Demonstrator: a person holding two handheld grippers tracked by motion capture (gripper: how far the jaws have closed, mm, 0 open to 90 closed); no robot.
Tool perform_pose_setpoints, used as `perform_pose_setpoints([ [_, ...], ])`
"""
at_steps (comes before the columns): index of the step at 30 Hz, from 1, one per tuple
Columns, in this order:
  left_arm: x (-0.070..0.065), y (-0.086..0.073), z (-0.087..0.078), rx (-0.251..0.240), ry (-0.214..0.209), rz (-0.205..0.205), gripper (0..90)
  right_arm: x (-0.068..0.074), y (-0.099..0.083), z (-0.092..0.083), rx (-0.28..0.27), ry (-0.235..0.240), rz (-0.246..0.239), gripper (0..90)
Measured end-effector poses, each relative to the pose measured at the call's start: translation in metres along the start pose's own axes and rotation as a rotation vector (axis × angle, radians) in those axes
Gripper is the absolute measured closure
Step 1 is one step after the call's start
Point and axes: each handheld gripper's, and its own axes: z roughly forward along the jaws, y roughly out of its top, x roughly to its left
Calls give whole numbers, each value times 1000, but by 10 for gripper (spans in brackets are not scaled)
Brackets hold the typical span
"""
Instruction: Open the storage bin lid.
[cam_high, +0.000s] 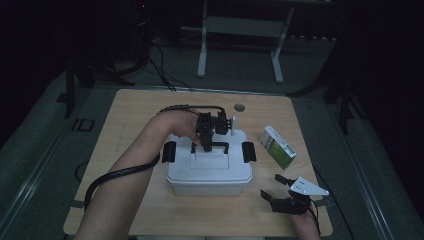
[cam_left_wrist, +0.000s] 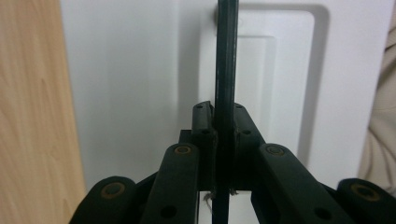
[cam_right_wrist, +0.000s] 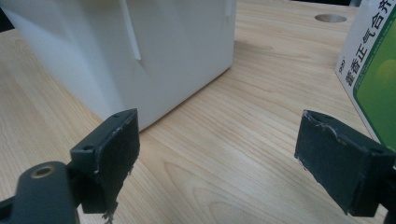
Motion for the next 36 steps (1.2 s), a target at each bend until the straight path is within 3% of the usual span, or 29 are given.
perform_pose_setpoints([
  [13, 0, 1, -2, 5, 4, -1, 838, 0, 0, 0, 0, 1, 0, 135],
  [28, -1, -5, -21, -29, 27, -8, 837, 0, 0, 1, 4, 8, 6, 135],
  [36, -6, -12, -31, -14, 55, -14, 837, 0, 0, 0, 4, 6, 4, 135],
])
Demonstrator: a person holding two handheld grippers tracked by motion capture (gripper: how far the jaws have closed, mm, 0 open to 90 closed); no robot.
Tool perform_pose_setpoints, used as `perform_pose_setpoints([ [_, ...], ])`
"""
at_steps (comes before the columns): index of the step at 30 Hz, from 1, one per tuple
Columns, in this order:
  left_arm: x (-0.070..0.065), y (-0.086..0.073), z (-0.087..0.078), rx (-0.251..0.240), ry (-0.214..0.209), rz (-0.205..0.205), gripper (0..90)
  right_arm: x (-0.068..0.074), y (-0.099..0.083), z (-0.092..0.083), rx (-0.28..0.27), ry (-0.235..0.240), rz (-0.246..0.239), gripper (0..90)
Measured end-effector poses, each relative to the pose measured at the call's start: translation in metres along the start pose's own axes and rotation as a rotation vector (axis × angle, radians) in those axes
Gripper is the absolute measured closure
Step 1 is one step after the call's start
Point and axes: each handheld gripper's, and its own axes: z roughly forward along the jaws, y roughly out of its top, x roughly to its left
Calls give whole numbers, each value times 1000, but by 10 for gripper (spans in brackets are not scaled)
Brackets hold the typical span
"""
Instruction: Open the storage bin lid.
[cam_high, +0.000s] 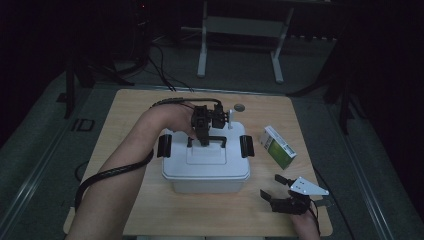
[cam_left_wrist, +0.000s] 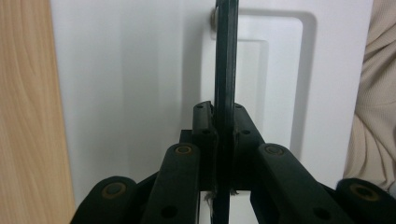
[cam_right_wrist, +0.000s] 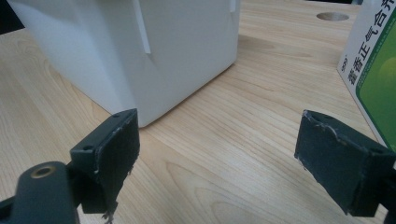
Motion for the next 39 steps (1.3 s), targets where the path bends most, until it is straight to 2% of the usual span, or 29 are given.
perform_pose_setpoints([
  [21, -8, -37, -13, -33, 17, -46, 837, 1, 0, 1, 3, -1, 2, 135],
  [39, -11, -86, -24, -53, 26, -131, 837, 1, 0, 2, 6, -6, 10, 135],
])
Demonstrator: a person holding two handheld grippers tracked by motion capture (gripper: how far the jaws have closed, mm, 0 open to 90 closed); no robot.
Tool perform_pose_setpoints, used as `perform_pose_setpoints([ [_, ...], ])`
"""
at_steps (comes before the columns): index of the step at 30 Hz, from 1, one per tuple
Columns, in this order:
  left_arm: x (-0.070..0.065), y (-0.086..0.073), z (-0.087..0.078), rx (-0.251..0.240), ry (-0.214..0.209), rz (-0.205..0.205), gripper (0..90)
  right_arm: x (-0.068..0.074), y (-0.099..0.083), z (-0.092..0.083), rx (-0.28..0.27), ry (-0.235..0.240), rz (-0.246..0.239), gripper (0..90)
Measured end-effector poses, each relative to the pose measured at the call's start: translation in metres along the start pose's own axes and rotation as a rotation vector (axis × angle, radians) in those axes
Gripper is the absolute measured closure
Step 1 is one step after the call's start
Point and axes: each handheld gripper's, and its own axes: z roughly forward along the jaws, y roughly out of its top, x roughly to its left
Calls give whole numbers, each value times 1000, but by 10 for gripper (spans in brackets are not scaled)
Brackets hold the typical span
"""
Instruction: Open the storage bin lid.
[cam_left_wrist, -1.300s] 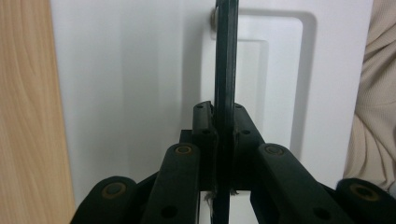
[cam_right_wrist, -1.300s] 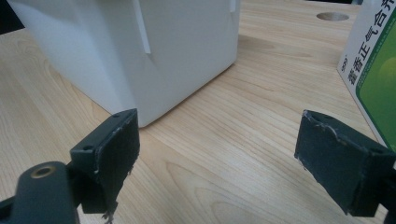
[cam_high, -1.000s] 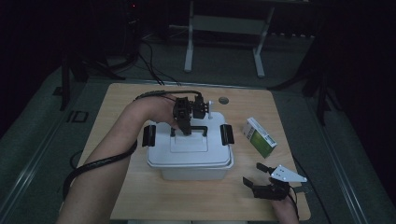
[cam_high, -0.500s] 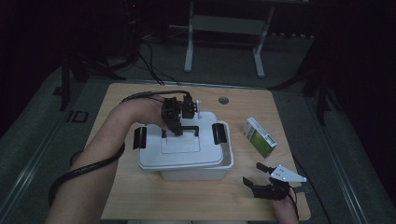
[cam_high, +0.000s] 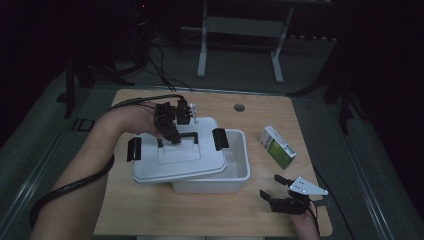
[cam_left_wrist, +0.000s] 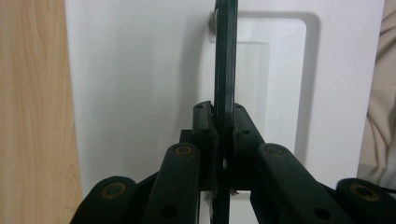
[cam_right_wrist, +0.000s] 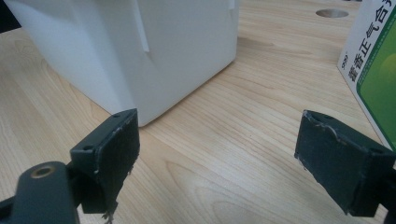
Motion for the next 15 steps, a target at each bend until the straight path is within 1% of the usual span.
perform_pose_setpoints([
  [5, 2, -14, -2, -8, 2, -31, 837, 0, 1, 0, -2, 1, -2, 135],
  [6, 2, -14, -2, -8, 2, -31, 837, 0, 1, 1, -2, 0, -1, 135],
  [7, 2, -19, -3, -3, 1, -41, 837, 0, 1, 1, -1, -1, -1, 135],
  [10, 3, -29, -3, -10, -1, -55, 837, 0, 1, 1, 0, -1, -2, 135],
  [11, 3, -32, -2, -14, 5, -57, 837, 0, 1, 1, 0, -1, -4, 135],
  [12, 3, -32, -2, -14, 5, -57, 837, 0, 1, 1, 0, -1, -4, 135],
  [13, 3, -41, -1, -21, -4, -74, 837, 0, 1, 1, 1, -2, -2, 135],
  [14, 3, -41, -1, -21, -4, -74, 837, 0, 1, 1, 1, -2, -2, 135],
  [15, 4, -49, 0, -18, -3, -94, 837, 0, 1, 1, -1, -2, -1, 135],
])
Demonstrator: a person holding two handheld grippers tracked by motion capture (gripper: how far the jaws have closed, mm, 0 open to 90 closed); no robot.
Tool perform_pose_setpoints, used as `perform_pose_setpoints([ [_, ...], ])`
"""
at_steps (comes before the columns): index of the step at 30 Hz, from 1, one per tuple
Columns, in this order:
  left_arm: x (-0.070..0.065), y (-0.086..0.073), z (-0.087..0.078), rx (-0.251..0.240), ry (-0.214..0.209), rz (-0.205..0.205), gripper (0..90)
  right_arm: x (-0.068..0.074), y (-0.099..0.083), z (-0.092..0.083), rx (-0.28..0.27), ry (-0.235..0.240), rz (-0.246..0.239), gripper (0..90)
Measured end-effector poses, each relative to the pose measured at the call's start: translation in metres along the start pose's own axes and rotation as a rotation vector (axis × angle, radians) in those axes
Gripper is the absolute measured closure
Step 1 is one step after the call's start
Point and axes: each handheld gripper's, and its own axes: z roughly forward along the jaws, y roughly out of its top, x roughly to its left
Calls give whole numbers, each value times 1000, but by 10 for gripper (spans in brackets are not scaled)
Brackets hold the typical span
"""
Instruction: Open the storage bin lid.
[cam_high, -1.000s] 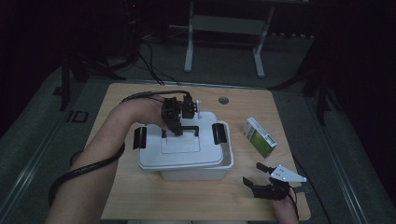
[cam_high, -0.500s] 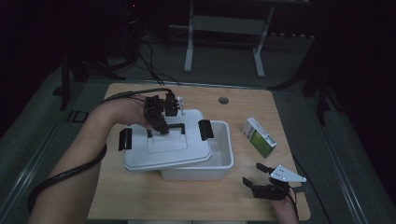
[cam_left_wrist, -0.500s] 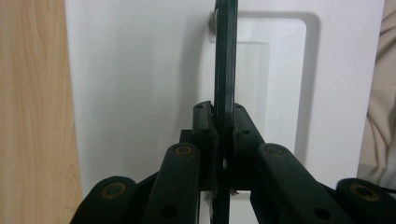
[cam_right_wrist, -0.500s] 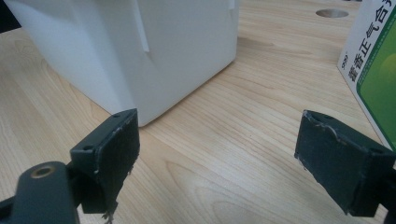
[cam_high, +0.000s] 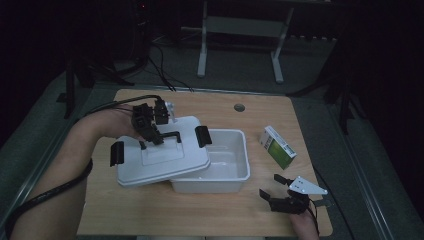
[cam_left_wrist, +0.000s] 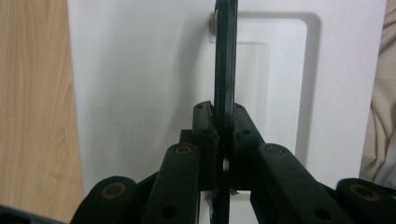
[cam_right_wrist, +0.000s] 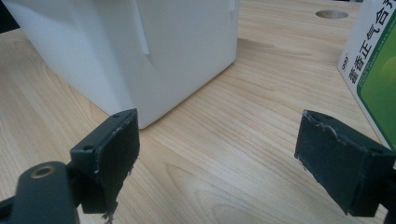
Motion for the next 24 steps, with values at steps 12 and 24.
perform_pose_setpoints([
  [12, 3, -52, -9, -40, 16, -99, 837, 0, 0, 1, 6, -1, -5, 135],
  [24, 6, -111, -3, -56, 21, -203, 837, 1, 0, 1, 8, -5, -2, 134],
])
